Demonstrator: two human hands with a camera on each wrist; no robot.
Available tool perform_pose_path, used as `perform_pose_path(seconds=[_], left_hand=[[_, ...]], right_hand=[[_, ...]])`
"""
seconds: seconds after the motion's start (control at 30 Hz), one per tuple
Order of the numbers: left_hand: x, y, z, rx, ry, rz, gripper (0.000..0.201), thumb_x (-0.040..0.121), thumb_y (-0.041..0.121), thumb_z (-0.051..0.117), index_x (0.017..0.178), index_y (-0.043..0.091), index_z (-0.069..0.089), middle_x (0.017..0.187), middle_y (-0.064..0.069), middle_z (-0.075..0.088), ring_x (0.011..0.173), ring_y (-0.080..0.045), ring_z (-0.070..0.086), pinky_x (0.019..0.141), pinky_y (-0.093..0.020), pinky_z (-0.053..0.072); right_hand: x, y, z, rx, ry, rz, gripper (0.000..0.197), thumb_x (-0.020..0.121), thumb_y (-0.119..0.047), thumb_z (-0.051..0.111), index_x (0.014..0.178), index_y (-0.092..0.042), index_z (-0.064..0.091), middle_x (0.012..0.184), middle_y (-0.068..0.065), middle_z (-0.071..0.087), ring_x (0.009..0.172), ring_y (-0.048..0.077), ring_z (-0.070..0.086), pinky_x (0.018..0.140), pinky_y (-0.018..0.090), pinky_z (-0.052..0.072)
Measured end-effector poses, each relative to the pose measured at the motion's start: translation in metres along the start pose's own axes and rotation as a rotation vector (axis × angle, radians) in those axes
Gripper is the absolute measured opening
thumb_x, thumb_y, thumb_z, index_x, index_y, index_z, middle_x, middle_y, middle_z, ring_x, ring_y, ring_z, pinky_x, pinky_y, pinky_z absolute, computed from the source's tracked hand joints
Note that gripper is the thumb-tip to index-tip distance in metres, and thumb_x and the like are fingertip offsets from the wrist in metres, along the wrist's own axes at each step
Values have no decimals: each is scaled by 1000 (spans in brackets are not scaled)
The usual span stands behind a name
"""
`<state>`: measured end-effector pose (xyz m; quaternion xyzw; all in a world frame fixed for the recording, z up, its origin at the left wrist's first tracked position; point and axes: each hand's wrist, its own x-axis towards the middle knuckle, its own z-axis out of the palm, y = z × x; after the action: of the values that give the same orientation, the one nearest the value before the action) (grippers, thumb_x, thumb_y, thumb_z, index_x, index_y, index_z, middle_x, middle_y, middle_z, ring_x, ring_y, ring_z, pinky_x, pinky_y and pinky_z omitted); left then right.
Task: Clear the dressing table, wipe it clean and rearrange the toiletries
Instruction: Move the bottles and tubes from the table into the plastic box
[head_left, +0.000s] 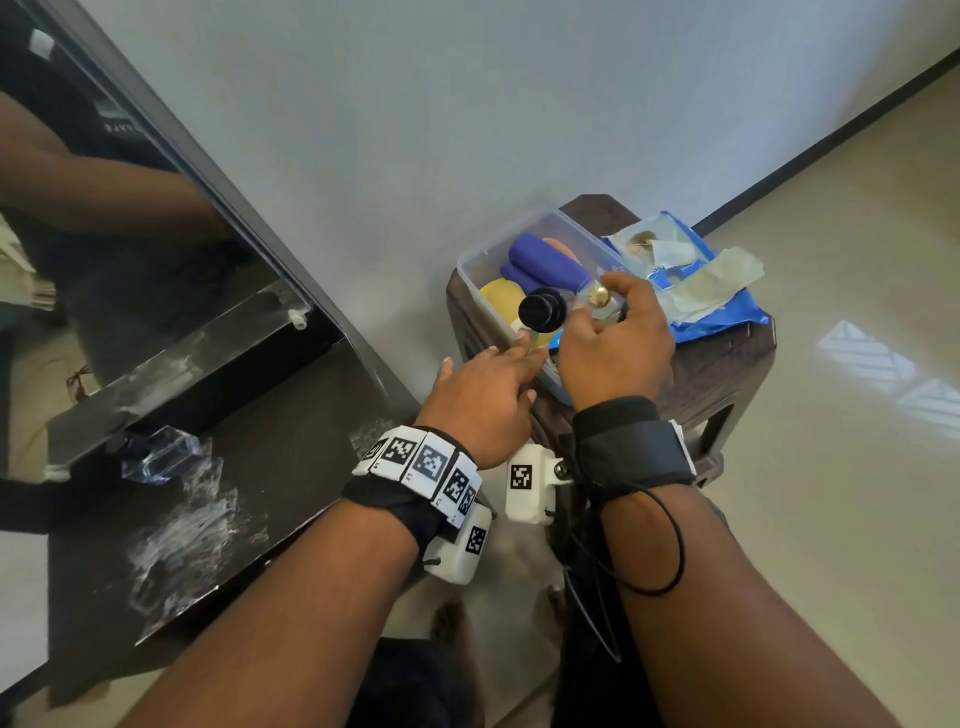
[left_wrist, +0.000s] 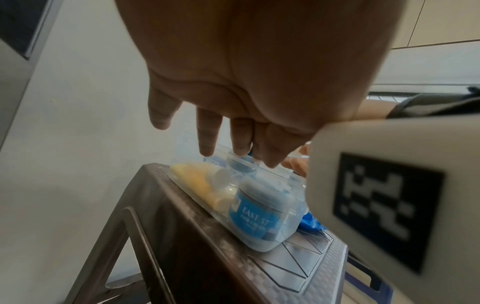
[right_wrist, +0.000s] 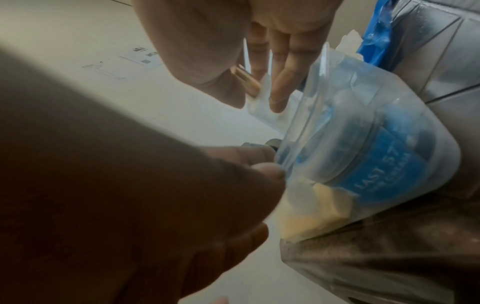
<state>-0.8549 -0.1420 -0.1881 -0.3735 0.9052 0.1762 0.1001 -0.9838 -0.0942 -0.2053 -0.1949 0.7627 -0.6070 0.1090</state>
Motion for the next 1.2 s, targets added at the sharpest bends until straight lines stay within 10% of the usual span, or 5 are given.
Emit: perform_pose_path(seconds=[0.37,0.57,0.67,0.8,1.2], left_hand=[[-12,0,-5,-75,31,9,65,101,27,52,160,42,30,172,15,21,156,-24,29,118,-72,25],[-85,-42,-26,-186,510,-109,73,86,61,57,150,26,55,159,-3,50,147,-24,45,121,-51,35],[-131,-88,-40,-91,640,-436,72,85,67,62,148,33,55,164,1,42,151,-23,38,121,-58,33],[-177,-151,-47,-46,618,-776,73,86,63,68,149,30,52,163,-4,40,148,-30,37,120,-55,34],[-203,-225,-65,23,443,-783,51,79,29,91,126,26,71,128,0,57,116,-22,59,100,-34,48]], right_hand=[[-6,-3,4,-75,-81,-73,11,90,-22,68,100,-25,73,87,-15,62,75,1,55,73,8,38],[-12,-5,4,51,-168,-194,21,93,-27,71,101,-9,76,81,4,67,61,-12,58,64,-1,36],[-13,0,9,83,-224,-226,36,95,-45,66,101,-11,76,83,6,73,66,9,65,67,15,49],[-8,11,17,53,-236,-217,51,92,-68,56,100,-21,75,81,3,74,65,24,67,73,46,58],[-26,4,11,-7,-367,-179,39,92,-57,60,110,-25,72,93,-3,73,81,15,65,83,29,54]])
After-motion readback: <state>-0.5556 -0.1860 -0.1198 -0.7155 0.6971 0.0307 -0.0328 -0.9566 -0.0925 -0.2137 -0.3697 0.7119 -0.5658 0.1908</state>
